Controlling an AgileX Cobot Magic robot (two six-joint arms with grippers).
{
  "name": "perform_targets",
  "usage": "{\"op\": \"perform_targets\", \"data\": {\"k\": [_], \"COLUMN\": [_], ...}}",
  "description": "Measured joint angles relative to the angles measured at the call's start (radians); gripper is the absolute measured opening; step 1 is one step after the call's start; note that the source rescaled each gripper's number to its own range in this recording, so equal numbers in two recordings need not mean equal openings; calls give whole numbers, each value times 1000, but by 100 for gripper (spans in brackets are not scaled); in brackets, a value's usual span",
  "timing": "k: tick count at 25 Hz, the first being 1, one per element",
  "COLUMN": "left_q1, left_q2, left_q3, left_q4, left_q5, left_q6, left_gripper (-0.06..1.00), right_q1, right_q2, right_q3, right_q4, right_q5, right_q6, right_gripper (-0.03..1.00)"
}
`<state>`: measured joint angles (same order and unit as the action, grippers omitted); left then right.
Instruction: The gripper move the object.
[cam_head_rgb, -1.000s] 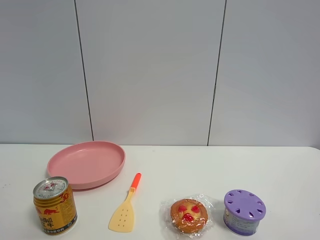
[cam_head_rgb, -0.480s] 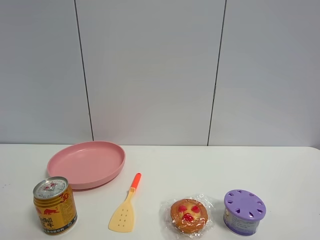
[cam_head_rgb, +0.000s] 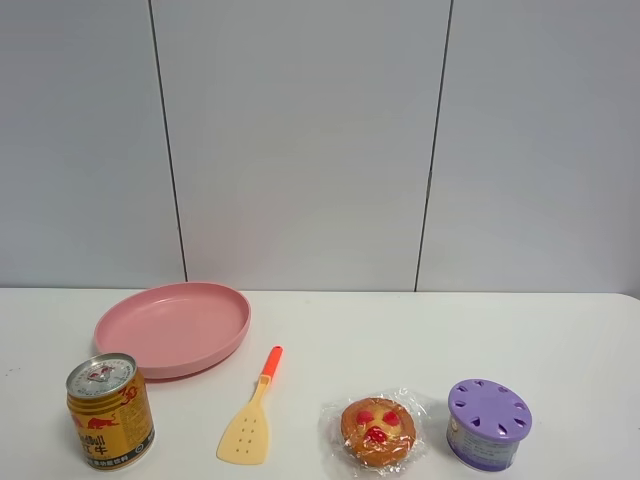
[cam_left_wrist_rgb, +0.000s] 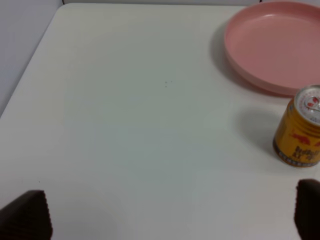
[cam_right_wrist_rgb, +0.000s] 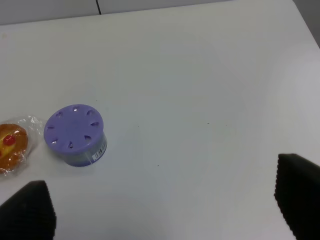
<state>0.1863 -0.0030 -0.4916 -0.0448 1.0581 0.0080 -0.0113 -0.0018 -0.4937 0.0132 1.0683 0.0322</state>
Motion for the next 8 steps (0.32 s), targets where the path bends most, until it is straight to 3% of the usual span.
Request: {"op": "perform_targets", "data": {"k": [8], "left_q1": [0], "left_q2": [0], "left_q3": [0], "left_q4": [0], "left_q5": [0], "left_q6": [0], "left_gripper": [100], "right_q1": [0], "right_q2": [0], "right_q3": [0], "right_q4": [0], "right_q5": [0], "right_q6": [0], "right_gripper": [100]}}
